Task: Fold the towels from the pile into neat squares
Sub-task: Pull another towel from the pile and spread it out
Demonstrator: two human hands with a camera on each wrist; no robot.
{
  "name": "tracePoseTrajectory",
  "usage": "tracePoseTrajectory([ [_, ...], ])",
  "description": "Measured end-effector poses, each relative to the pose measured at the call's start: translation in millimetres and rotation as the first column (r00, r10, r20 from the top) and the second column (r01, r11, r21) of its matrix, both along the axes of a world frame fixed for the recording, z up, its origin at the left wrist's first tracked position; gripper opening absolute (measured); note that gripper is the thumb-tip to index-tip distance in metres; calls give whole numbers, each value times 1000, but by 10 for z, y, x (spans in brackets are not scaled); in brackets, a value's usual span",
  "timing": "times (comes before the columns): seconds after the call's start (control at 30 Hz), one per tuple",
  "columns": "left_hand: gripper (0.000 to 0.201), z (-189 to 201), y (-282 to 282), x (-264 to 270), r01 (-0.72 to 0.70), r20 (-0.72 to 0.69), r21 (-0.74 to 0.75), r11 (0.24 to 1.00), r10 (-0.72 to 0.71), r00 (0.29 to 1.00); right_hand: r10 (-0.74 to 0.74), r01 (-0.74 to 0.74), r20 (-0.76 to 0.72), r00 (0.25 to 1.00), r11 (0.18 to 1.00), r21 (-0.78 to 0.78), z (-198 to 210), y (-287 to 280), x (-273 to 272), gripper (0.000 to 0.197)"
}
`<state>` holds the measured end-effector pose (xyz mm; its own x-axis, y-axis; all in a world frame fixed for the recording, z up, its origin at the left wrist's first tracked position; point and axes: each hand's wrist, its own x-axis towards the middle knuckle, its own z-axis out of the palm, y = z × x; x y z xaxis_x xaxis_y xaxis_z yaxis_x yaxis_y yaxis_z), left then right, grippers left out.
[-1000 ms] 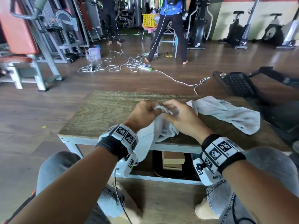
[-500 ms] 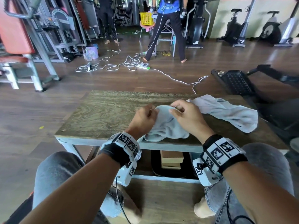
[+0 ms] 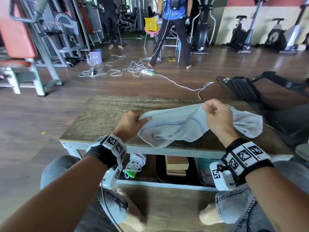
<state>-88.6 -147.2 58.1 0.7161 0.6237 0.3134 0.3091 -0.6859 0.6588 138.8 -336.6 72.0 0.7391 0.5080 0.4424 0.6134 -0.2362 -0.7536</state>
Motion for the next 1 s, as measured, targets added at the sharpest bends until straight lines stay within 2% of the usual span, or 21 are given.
tracePoseTrajectory([
  [0.07,39,54,18,-105,-43,51,-12,999,44,998,15,-15,-11,1000,1000,-10,-14,-63,30,10],
  [0.17,32,117,-5,-225,-20,26,-92,996,23,999,182,-193,-73,981,963,-189,-57,-116,25,9],
  [0.2,28,126,-14,-251,5,0,-131,991,-5,1000,239,-264,-119,964,923,-280,-66,-137,41,8],
  [0.27,30,134,-6,-292,43,-59,-183,982,-55,997,308,-368,-203,930,790,-490,-64,-196,89,13],
  [0.33,25,134,51,-323,35,-127,-232,972,-65,990,309,-381,-230,923,648,-660,-39,-241,126,14],
  [0.37,19,111,94,-331,36,-177,-238,971,-80,981,299,-371,-231,926,611,-699,-31,-259,142,18],
  [0.43,24,41,176,-285,48,-273,-197,979,-101,957,274,-343,-219,936,588,-732,-22,-273,184,24],
  [0.53,20,-130,296,-111,-34,-299,-196,980,-26,954,250,-281,-151,956,643,-713,-74,-204,308,15],
  [0.63,21,-297,384,90,-84,-141,-168,982,60,988,215,-224,-83,973,793,-567,-248,-32,391,18],
  [0.7,24,-379,393,227,-95,-96,-139,986,82,992,182,-193,-69,981,858,-476,-379,112,405,19],
  [0.83,15,-472,415,601,-61,-100,-116,991,50,994,163,-157,-26,986,876,-456,-607,446,482,17],
  [0.93,11,-613,483,888,39,-260,-149,988,-77,963,244,-184,66,967,859,-478,-798,670,627,17],
  [1.0,9,-717,495,1011,99,-402,-237,966,-191,895,292,-210,67,954,811,-546,-927,783,699,17],
])
